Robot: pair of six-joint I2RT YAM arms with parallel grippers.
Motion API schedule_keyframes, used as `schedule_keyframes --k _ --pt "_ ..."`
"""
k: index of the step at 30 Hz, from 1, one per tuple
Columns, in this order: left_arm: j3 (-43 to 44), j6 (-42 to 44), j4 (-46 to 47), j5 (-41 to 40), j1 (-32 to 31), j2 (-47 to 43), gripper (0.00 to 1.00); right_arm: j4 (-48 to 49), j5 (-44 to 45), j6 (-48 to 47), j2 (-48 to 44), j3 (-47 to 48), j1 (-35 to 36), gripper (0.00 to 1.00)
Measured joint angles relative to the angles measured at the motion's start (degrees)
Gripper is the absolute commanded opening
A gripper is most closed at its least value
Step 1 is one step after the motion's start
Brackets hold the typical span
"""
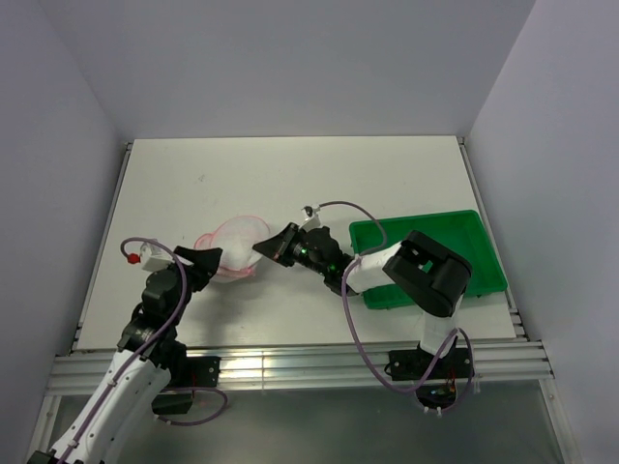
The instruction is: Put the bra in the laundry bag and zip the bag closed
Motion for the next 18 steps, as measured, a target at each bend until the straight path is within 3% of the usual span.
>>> schedule_keyframes --k 1,3,8,9,12,13,18 --pt "1.1 0.6 -0.7 0.2 0.0 0.6 0.86 0.1 0.2 0.0 0.0 -0.1 0.0 0.00" --pt "4.7 2.8 -2.2 0.7 0.0 1.9 0.96 0.0 0.9 -0.1 -0.2 -0.4 0.0 0.00" --pt "13.0 8.1 -4.3 5.0 0.0 4.9 0.95 -1.5 3.3 -0.9 -1.7 -0.8 0.4 0.00" --pt "14.1 8.8 -4.7 6.3 0.0 5.4 0.91 -1.8 3.9 -1.1 -2.2 -0.8 0.4 0.00" --pt "16.1 10.6 -5.3 10.1 -1.4 6.7 0.63 -2.9 5.9 -2.0 -3.3 -0.8 0.4 0.00" --pt "16.1 10.7 -5.5 10.6 -2.6 6.9 0.43 -3.2 6.3 -2.2 -3.6 -0.8 0.5 0.00" --pt "14.7 8.9 -6.8 9.5 -14.2 7.1 0.34 -4.8 8.0 -3.5 -4.4 -0.8 0.8 0.00"
